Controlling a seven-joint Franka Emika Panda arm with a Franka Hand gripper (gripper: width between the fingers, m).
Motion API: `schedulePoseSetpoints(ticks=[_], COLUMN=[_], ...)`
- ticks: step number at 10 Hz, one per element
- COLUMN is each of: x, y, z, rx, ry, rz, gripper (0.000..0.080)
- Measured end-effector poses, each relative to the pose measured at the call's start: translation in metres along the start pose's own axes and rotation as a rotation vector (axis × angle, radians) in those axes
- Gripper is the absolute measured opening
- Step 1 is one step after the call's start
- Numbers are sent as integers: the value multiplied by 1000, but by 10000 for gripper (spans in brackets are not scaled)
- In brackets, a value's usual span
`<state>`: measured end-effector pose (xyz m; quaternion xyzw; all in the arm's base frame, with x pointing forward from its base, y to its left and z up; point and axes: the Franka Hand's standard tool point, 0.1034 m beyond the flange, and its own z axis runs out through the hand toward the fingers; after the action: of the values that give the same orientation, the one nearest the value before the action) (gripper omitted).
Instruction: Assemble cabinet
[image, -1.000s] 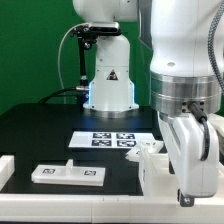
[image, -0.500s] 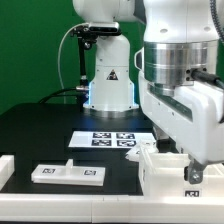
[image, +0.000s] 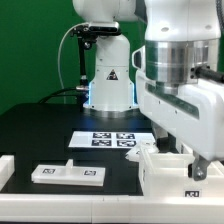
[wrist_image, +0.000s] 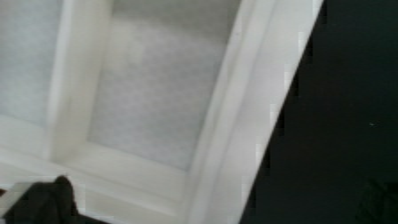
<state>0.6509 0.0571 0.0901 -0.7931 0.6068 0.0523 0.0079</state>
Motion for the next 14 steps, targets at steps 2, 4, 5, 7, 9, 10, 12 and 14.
schedulePoseSetpoints(ticks=[2,4,5,7,9,10,12,14], x=[-18,-18,-18,-19,-27,-30,-29,-27], y=[29,27,27,28,55,69,64,66], z=[-4,-3,-2,-4,8,16,13,12], rx=[-18,-2,-3,3,44,41,41,63], ry=[-25,-35,-35,-33,-10,-2,-4,12], rz=[116,157,157,97,34,34,12,-108], gripper=[797,797,797,797,797,797,797,797])
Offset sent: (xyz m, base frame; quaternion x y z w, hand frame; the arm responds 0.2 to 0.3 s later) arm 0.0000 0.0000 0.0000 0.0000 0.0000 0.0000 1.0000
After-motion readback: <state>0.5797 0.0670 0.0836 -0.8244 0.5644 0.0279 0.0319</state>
